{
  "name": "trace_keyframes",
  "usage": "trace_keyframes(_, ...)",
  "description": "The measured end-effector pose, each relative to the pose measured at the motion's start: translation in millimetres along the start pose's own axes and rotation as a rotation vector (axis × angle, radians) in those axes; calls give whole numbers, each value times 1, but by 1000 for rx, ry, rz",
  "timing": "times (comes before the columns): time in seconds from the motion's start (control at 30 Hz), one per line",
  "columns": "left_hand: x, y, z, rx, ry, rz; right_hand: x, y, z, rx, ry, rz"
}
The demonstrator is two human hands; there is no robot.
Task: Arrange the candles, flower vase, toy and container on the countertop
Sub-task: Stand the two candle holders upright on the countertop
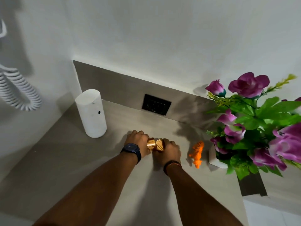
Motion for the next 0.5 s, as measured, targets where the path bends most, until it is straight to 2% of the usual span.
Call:
trace_keyframes(0.1, -2, -1, -4, 16, 87, 80, 4, 0, 7, -18, -95, 120)
trace_keyframes(0.2, -5, 1, -11, 30, 420, 184, 9, 1, 12, -80, -418, 193)
trace_keyframes(0.3, -7, 0, -14, 46, 716, 233, 8, 3, 16, -56, -540, 236)
trace_keyframes(0.5, -21, -6, -12, 36, 782, 244, 2, 5, 27, 27, -588, 260)
Point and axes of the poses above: each hand's wrist, its own y-axis away from the middle knuckle, its own x-axis out of the back of the hand, z = x × y, the point moved 2 cm from there along -y, towards the middle knuckle, and after that the axes turned 13 degrees about -z, right-handed, at the moved point
